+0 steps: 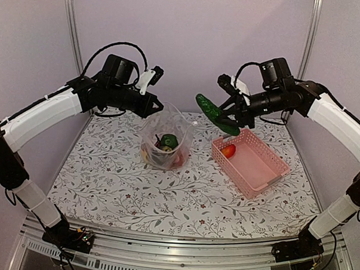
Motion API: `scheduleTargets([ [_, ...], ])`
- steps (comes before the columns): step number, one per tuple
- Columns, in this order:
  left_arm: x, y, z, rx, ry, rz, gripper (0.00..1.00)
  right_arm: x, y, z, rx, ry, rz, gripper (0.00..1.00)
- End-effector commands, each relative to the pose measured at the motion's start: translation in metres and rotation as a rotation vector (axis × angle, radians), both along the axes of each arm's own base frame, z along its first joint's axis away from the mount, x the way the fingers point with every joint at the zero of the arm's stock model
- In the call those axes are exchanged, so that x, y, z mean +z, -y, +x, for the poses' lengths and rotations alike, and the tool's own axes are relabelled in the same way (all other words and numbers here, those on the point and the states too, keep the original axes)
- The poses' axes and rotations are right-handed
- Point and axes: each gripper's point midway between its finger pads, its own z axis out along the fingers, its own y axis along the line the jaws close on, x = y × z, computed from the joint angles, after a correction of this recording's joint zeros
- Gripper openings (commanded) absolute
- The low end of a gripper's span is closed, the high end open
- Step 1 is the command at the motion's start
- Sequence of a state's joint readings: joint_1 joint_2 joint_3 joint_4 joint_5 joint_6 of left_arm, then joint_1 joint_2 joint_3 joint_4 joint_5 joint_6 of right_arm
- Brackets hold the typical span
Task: Place the food in the zip-top bag and seal the zipper
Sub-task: Pick up the fake vegetable from the bin, then place the fake vegetable in the zipper food storage bag.
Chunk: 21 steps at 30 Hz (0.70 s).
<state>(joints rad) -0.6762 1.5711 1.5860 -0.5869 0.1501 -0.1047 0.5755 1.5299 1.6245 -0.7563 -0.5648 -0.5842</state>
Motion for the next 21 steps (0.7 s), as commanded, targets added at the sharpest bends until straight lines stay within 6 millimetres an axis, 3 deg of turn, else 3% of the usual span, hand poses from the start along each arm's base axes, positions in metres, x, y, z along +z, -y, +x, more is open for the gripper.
scheduleTargets([
  [1, -0.003, 0.008, -0.001, -0.025, 0.009, -0.004, 0.00, 0.049, -0.036, -0.034, 0.168, 0.121, 0.109, 0.12],
  [8, -0.002, 0.007, -0.001, -0.028, 0.013, -0.003, 0.00, 0.065, -0.095, -0.070, 0.343, 0.203, 0.117, 0.12],
  [14, -0.002, 0.005, -0.002, -0.029, 0.012, 0.000, 0.00, 0.055, -0.133, -0.067, 0.394, 0.259, 0.114, 0.12],
  [21, -0.005, 0.002, -0.002, -0.023, 0.010, 0.011, 0.00, 0.049, -0.158, -0.057, 0.430, 0.276, 0.159, 0.16],
])
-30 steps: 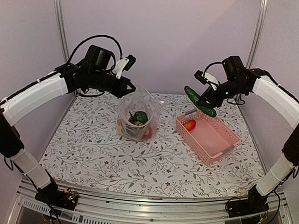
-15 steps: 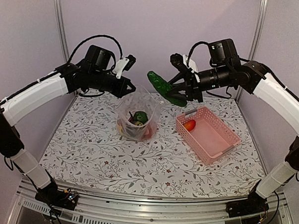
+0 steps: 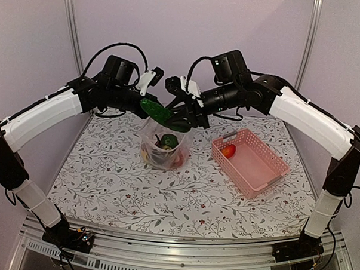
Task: Place the food in the zip-top bag and seal the zipper
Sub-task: Place the fake vegetable in the zipper food storage bag.
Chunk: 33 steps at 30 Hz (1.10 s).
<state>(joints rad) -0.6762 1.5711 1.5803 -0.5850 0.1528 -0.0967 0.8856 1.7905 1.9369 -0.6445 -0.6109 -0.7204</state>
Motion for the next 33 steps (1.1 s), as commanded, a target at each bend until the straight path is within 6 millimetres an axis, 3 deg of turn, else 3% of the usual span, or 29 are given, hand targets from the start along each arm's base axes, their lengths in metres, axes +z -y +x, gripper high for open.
scheduleTargets([
  [1, -0.002, 0.002, -0.002, -0.016, 0.010, 0.004, 0.00, 0.010, -0.016, 0.006, 0.031, 0.037, 0.062, 0.17],
  [7, 0.000, 0.001, -0.002, -0.015, 0.013, 0.007, 0.00, -0.018, -0.029, 0.020, 0.014, 0.043, 0.035, 0.19],
  [14, 0.001, -0.006, -0.002, -0.002, 0.022, 0.017, 0.00, -0.044, -0.024, 0.035, -0.064, 0.072, -0.025, 0.29],
  [18, 0.001, -0.007, -0.001, -0.002, 0.026, 0.020, 0.00, -0.052, -0.017, 0.042, -0.124, 0.096, -0.057, 0.54],
  [20, 0.001, -0.006, 0.000, -0.003, 0.025, 0.016, 0.00, -0.052, -0.013, 0.042, -0.139, 0.093, -0.064, 0.59],
  [24, -0.001, -0.006, 0.000, -0.006, 0.023, 0.017, 0.00, -0.044, -0.005, 0.034, -0.135, 0.067, -0.068, 0.63],
  [28, -0.001, -0.006, 0.001, -0.003, 0.023, 0.016, 0.00, -0.039, 0.003, 0.012, -0.077, 0.034, -0.102, 0.59],
  [33, 0.003, -0.004, 0.002, -0.004, 0.025, 0.003, 0.00, -0.062, 0.012, -0.020, 0.009, 0.095, -0.239, 0.57],
])
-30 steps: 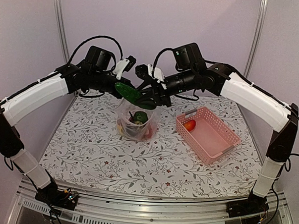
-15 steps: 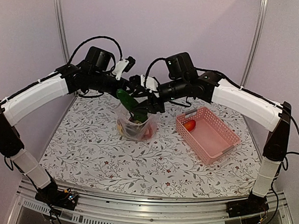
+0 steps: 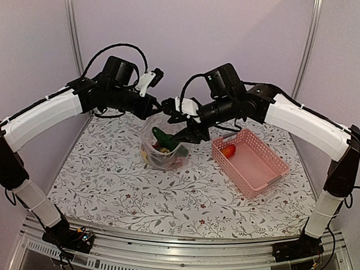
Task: Place the food in the zip-top bag and seal the zipper
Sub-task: Place the fake vegetable in the zipper food storage bag, then pass from the left arm to the right
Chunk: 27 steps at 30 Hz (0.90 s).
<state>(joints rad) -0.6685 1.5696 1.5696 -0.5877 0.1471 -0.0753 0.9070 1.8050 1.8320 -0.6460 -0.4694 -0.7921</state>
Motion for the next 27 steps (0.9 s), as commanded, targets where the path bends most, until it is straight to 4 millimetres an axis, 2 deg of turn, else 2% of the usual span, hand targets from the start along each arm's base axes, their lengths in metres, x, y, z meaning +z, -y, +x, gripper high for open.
scheduleTargets([
  [1, 0.009, 0.002, 0.000, -0.010, 0.017, -0.027, 0.00, -0.010, 0.011, -0.035, 0.073, 0.057, -0.126, 0.58],
  [4, 0.015, 0.006, -0.002, -0.025, 0.017, -0.047, 0.00, -0.027, 0.009, -0.036, 0.062, 0.101, -0.189, 0.61],
  [8, 0.014, 0.007, 0.000, -0.028, 0.020, -0.044, 0.00, -0.036, -0.001, -0.030, 0.035, 0.144, -0.222, 0.61],
  [11, 0.010, 0.008, -0.001, -0.034, 0.005, -0.037, 0.00, -0.045, -0.008, -0.027, 0.024, 0.145, -0.254, 0.59],
  [16, 0.007, 0.006, -0.003, -0.029, -0.005, -0.034, 0.00, -0.075, -0.012, -0.024, 0.015, 0.128, -0.349, 0.53],
  [18, 0.005, 0.005, -0.004, -0.029, -0.005, -0.030, 0.00, -0.083, -0.013, -0.024, 0.014, 0.120, -0.365, 0.45],
  [21, 0.005, 0.001, -0.003, -0.016, 0.001, -0.022, 0.02, -0.081, -0.016, -0.018, -0.012, 0.129, -0.356, 0.23],
  [24, 0.006, -0.003, -0.004, -0.002, -0.010, -0.006, 0.20, -0.065, -0.018, -0.018, -0.021, 0.131, -0.318, 0.07],
  [27, 0.001, -0.016, -0.010, 0.034, -0.037, 0.045, 0.30, -0.049, -0.019, -0.020, -0.024, 0.140, -0.277, 0.01],
])
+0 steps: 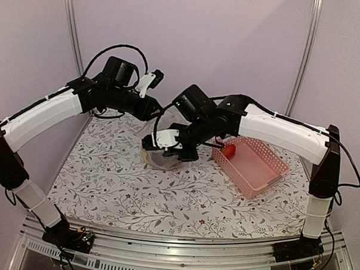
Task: Place the food in the zip-top bag and seal the zipper
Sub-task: Pass from the left arm to the right, then pass from the right arm to the left
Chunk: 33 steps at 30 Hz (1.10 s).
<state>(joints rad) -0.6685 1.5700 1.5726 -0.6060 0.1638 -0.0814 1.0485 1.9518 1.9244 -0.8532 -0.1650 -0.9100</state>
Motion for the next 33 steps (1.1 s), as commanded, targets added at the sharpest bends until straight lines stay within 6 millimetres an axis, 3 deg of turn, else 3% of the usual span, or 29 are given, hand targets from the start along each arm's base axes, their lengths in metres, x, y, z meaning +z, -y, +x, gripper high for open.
scheduleTargets([
  [1, -0.001, -0.023, -0.010, 0.054, -0.033, 0.070, 0.32, 0.039, -0.003, -0.003, -0.008, 0.032, 0.088, 0.01],
  [7, -0.007, -0.042, -0.024, 0.092, -0.069, 0.114, 0.30, 0.053, -0.003, -0.003, -0.010, 0.046, 0.123, 0.00],
  [13, -0.002, -0.038, -0.025, 0.074, -0.060, 0.096, 0.04, 0.059, -0.007, 0.000, -0.021, 0.054, 0.142, 0.01],
  [14, 0.000, -0.036, -0.024, 0.068, -0.052, 0.087, 0.00, 0.061, -0.007, 0.001, -0.027, 0.058, 0.145, 0.04],
  [20, 0.007, -0.021, -0.015, 0.040, -0.028, 0.033, 0.00, 0.076, -0.002, -0.001, -0.056, 0.020, 0.189, 0.30],
  [24, -0.002, -0.022, -0.005, 0.067, -0.030, 0.067, 0.00, 0.102, 0.019, 0.002, -0.073, -0.053, 0.256, 0.43],
  [28, -0.003, -0.022, -0.003, 0.071, -0.029, 0.067, 0.00, 0.129, 0.058, 0.005, -0.083, -0.165, 0.336, 0.47],
  [33, 0.003, -0.015, -0.008, 0.032, -0.040, 0.016, 0.00, 0.115, 0.122, 0.051, -0.237, -0.289, 0.387, 0.49],
])
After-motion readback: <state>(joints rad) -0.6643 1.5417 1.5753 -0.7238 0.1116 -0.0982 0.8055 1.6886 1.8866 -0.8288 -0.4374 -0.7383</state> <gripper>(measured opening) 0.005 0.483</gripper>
